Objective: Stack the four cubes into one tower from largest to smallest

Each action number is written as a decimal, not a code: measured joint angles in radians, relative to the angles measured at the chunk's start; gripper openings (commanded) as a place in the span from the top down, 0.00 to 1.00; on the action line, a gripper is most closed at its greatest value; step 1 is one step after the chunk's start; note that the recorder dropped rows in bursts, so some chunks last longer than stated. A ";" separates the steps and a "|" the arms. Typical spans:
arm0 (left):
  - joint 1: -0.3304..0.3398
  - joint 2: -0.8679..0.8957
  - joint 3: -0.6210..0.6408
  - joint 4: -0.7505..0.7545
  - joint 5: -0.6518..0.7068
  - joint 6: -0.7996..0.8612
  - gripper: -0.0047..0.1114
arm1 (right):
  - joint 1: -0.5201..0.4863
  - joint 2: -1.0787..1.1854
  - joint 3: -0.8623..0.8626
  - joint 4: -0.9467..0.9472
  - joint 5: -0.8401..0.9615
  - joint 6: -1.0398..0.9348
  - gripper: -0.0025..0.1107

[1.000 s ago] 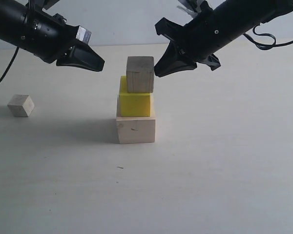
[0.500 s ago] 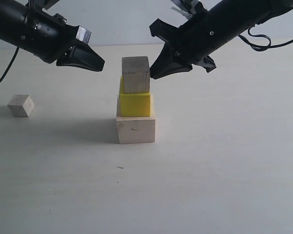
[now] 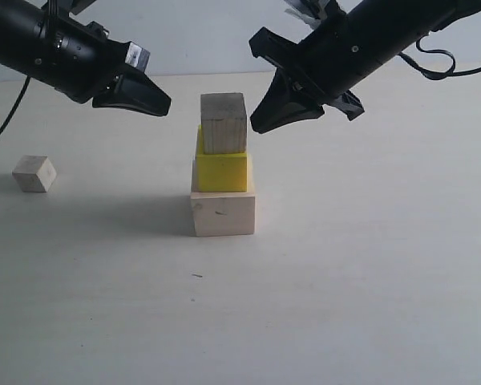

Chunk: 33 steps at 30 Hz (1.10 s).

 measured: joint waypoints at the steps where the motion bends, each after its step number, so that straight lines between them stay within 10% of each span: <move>1: 0.000 0.000 0.000 0.000 0.000 0.000 0.96 | 0.000 0.000 0.000 -0.002 0.003 0.001 0.98; 33: -0.022 0.000 0.000 0.000 0.093 0.027 0.96 | 0.042 0.000 0.000 -0.066 -0.046 0.034 0.98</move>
